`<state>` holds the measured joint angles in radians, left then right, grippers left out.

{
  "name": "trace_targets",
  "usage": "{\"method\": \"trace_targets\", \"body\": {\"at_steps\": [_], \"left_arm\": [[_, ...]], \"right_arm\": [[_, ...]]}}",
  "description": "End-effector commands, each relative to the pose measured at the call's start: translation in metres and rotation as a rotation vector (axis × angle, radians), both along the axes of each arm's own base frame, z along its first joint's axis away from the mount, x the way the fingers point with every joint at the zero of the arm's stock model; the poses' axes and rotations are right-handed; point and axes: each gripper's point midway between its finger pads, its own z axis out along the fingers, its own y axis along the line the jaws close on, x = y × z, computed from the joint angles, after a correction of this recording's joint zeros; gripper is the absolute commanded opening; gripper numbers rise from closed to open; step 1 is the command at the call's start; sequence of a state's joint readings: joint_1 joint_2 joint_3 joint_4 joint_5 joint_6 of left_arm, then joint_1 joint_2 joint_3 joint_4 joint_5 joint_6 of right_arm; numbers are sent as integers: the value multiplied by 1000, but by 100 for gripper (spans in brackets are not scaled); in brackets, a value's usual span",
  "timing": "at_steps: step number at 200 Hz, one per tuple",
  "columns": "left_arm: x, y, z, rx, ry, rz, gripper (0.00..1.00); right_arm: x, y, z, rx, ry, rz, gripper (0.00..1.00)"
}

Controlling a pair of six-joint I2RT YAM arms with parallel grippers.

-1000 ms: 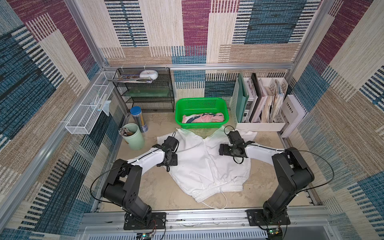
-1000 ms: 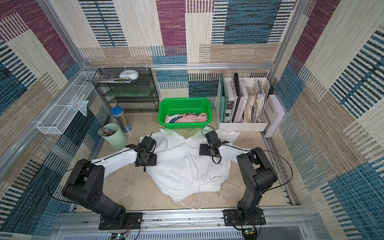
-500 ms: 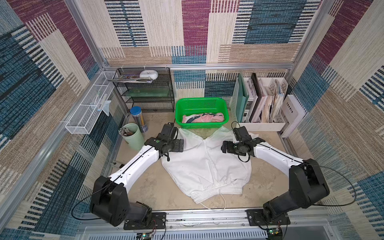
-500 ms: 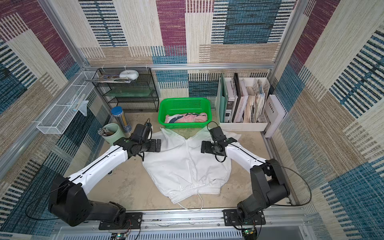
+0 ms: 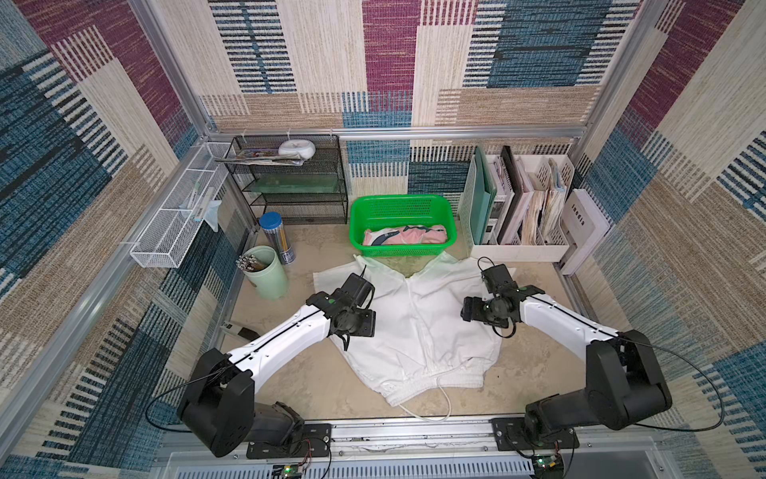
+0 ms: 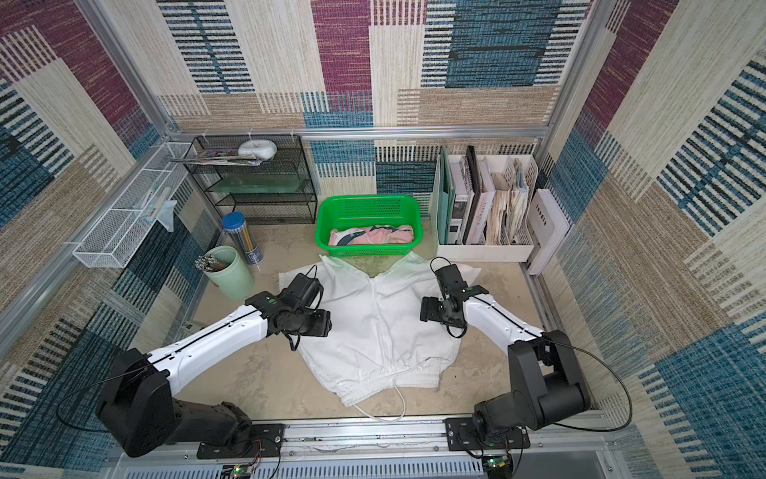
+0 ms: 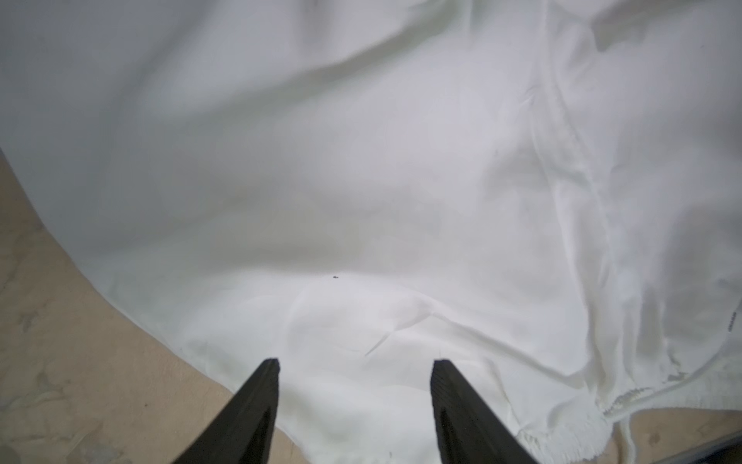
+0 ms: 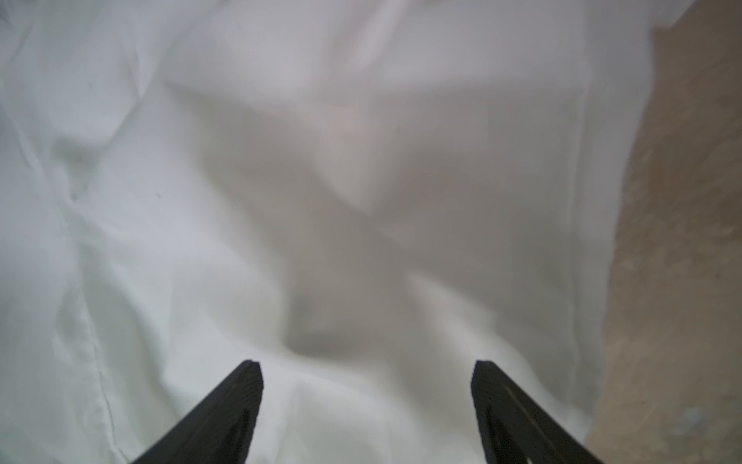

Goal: Roll up the shorts
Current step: Move the shorts from the center of the board.

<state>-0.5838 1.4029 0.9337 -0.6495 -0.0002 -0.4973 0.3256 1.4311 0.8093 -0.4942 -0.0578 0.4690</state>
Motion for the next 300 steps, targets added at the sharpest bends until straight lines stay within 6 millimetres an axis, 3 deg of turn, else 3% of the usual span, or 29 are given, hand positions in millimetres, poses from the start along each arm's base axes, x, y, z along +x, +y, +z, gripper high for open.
{"method": "trace_targets", "body": {"at_steps": [1,33,68,105,155,203,231,271,300], "left_arm": [[-2,1,-13,-11,20,56,66],[1,3,-29,34,41,50,67],[3,8,-42,84,68,45,69],[9,30,-45,182,83,71,70],[9,58,-53,293,123,79,72],[26,77,-61,337,136,112,72],[47,73,-39,329,46,100,72],[77,46,36,186,-180,21,77],[77,19,86,93,-283,-65,86]], "right_arm": [[-28,0,-15,28,79,-47,88],[-55,14,-31,114,147,-18,87],[-70,31,-30,117,176,18,87],[-84,49,-28,145,208,53,88],[-98,51,-27,153,234,48,88],[-104,62,-16,209,226,100,91],[-80,58,6,140,124,125,95],[-35,41,43,23,-32,85,98],[-2,13,57,-12,-88,14,99]]}}
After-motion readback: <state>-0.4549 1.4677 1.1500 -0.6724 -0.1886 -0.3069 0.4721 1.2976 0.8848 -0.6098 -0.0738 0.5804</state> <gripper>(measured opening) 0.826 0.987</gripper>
